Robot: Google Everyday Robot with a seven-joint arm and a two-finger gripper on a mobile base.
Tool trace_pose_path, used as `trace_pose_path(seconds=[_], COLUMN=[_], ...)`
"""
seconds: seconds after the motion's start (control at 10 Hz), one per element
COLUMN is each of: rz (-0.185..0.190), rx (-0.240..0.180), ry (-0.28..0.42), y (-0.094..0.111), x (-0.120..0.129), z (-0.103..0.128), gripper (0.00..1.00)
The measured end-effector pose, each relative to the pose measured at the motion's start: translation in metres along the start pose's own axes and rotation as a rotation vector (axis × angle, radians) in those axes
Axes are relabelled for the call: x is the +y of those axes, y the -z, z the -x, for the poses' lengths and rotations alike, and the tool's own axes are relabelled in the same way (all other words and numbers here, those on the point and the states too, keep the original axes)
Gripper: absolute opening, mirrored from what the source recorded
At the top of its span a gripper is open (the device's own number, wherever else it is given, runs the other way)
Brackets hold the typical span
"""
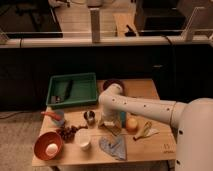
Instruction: Place fork in red bowl
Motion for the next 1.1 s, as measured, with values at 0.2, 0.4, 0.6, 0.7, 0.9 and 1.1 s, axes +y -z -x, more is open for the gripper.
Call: trace_pose_path(seconds=[0.2, 0.4, 0.6, 0.7, 0.9, 1.1], rz=[0.003, 0.001, 0.002, 0.001, 0.003, 0.004], rx=[0.0, -0.002, -0.004, -0.002, -0.003, -0.003], ry=[0.047, 0.073, 0.09, 0.095, 0.106, 0.111], y=[-0.002, -0.003, -0.003, -0.002, -0.003, -0.003], x=[-0.004, -0.009, -0.012, -0.013, -0.015, -0.016], z=[0.006, 0.011, 0.015, 0.016, 0.019, 0.02], gripper=[0.79, 0.66, 0.51, 0.51, 0.58, 0.58])
